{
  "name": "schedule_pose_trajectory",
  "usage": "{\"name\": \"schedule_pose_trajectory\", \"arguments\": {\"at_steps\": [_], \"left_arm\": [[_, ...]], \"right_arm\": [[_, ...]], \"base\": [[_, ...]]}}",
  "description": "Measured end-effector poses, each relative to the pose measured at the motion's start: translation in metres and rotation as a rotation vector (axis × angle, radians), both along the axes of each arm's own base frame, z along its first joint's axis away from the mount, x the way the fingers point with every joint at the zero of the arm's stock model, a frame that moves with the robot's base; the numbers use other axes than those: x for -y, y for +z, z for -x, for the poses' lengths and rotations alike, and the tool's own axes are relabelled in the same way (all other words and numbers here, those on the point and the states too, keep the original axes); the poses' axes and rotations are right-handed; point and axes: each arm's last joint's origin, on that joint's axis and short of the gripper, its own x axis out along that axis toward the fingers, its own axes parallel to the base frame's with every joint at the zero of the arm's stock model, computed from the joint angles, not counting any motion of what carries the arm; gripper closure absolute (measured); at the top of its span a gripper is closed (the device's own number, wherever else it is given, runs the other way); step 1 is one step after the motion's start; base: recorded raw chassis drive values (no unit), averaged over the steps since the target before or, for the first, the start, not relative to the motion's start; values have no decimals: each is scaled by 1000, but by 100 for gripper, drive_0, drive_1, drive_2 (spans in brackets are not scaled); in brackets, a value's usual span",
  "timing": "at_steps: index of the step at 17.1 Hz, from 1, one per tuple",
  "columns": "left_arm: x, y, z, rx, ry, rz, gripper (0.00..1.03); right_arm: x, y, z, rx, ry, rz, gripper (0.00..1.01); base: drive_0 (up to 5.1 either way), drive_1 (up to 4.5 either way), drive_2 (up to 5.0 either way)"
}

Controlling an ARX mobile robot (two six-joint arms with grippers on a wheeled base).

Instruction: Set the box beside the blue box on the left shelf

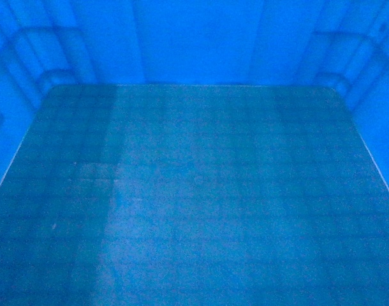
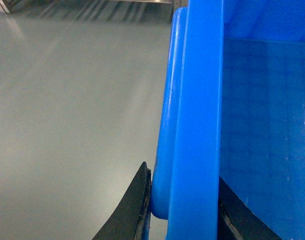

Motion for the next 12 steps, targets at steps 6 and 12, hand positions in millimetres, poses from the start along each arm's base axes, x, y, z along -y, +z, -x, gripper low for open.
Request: {"name": "schedule_pose_trajectory", "arguments": {"at_steps": [6, 12], "left_arm": [[0, 0, 0, 1, 2, 2, 83], [0, 0, 0, 1, 0, 3, 83]], "right_arm": [[0, 0, 0, 1, 0, 0, 79], [0, 0, 0, 0, 0, 2, 79]], "base": [[4, 405, -398], [-6, 396, -407]]}}
